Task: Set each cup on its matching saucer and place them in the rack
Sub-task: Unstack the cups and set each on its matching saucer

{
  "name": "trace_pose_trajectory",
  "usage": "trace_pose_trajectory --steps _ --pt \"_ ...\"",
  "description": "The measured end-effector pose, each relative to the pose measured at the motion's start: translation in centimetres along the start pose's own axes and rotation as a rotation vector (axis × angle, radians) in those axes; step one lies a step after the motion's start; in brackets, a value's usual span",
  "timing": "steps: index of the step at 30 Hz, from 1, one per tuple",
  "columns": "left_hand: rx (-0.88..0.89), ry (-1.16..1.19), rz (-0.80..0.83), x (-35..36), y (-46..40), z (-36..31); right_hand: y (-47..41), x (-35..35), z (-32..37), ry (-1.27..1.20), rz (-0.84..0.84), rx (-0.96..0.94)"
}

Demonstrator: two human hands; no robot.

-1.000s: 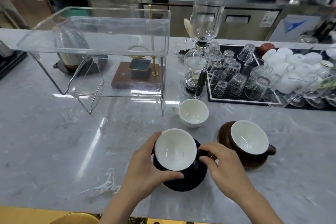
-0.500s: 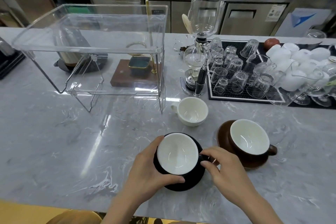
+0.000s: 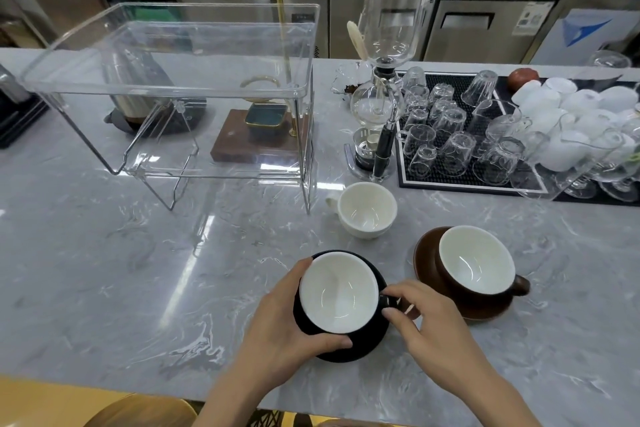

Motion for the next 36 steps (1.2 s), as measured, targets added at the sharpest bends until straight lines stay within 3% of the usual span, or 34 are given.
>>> trace_pose_trajectory --steps 12,17,22,36 --pt "-0.002 0.029 0.003 -0.3 0.4 0.9 0.2 -0.8 -0.2 -0.037 -0.011 0.078" --pt "-0.06 -0.013 0.056 -0.9 0.8 3.7 0.6 -0.9 -1.2 -0.068 0.107 0.135" --pt "-0.066 -0.012 0.098 -1.0 0.6 4.3 0.1 -0.6 -0.9 -0.085 0.216 0.085" --pt "-0.086 -0.009 0.117 -0.6 -0.4 5.3 -1.3 0.4 -1.2 -0.13 0.244 -0.028"
Point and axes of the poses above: each hand's wrist, its own y-axis away from the middle knuckle, its own x-axis out of the palm, z = x × y, the point moved 3 cm from there along -y, towards the middle knuckle, and after that the axes turned 12 degrees about -x, right-handed, at the moved point
